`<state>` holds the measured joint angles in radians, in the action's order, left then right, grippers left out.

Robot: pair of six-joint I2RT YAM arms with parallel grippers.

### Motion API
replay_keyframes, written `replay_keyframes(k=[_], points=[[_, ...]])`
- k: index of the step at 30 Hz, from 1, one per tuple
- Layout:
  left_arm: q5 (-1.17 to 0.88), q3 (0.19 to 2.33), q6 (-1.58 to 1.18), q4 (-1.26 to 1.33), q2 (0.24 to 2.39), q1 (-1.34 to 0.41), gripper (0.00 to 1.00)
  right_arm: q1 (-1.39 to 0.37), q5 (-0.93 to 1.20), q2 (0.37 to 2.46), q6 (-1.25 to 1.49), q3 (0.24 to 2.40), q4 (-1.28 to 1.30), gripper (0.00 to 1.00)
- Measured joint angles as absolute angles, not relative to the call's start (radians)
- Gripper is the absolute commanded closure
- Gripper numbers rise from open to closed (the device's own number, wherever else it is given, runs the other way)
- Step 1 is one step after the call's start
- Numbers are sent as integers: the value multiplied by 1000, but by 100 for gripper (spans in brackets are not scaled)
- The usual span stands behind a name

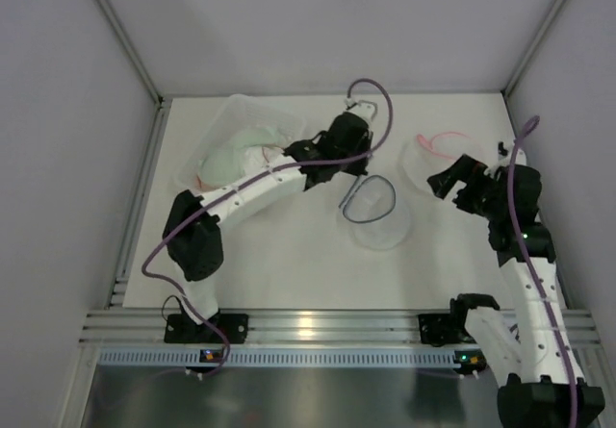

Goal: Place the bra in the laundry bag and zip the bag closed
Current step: Open the laundry bag at the center of the board.

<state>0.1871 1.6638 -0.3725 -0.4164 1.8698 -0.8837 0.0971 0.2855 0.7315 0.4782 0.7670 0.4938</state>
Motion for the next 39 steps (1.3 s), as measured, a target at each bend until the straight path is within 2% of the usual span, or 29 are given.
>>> replay_keyframes(k=[6,8,9,12,13,21,25,28,29,33,34,35,38,39], points=[[18,1544,-453,-363,1710,-675,100,-192,178,861,525,768,431,0],[-3,1490,-455,-351,1697,-643,91,-267,125,919,536,770,417,1],[-10,1470,-453,-347,1697,-634,75,-303,98,948,540,774,416,1],[-49,1415,-440,-348,1719,-597,39,-404,7,1041,547,805,421,1],[-61,1411,-436,-351,1728,-583,3,-423,-12,1063,548,815,421,1],[-56,1412,-379,-363,1703,-530,2,-451,-107,1137,549,856,422,6],[-5,1406,-371,-361,1616,-591,4,-456,-127,1217,527,924,422,16],[33,1385,-385,-346,1573,-678,7,-467,-132,1275,508,962,416,28],[41,1377,-396,-342,1573,-705,8,-469,-132,1288,501,965,412,36],[80,1317,-439,-337,1610,-773,9,-475,-135,1328,473,964,411,54],[98,1304,-447,-339,1628,-781,9,-475,-136,1336,469,963,411,60],[115,1294,-452,-345,1647,-790,9,-475,-137,1345,463,962,411,74],[153,1283,-467,-356,1707,-807,9,-476,-139,1349,449,948,408,97],[157,1283,-470,-353,1721,-809,9,-476,-140,1348,445,942,408,100]])
